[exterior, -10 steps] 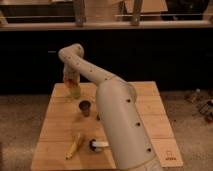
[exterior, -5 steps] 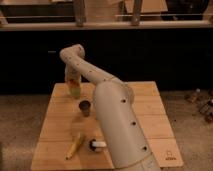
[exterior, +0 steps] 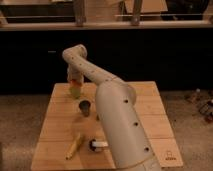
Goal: Place apple in plastic cup
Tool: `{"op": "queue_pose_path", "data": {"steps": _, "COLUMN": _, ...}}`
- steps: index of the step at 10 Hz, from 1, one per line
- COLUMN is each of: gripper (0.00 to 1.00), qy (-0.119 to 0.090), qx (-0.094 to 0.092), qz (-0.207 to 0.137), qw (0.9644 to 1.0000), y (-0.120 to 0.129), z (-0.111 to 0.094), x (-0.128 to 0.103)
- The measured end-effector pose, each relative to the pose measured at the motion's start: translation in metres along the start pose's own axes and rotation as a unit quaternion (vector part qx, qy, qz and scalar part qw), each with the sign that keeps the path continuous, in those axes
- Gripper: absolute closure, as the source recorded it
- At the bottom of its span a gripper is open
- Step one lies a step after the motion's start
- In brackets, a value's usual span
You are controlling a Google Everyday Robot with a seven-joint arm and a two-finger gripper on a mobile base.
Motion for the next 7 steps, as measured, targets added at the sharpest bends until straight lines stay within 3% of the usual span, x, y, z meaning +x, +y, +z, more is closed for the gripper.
{"op": "queue_pose_path", "data": {"steps": 5, "gripper": 0.20, "qy": 0.004, "qx": 0.004, "qz": 0.002, "qw": 1.0000, "y": 0.0007, "z": -0.0039, "x": 0.0040}}
{"op": "queue_pose_path", "data": {"steps": 7, "gripper": 0.20, "qy": 0.008, "qx": 0.014, "qz": 0.003, "qw": 0.9999, "y": 0.0010, "z": -0.0069, "x": 0.0062}}
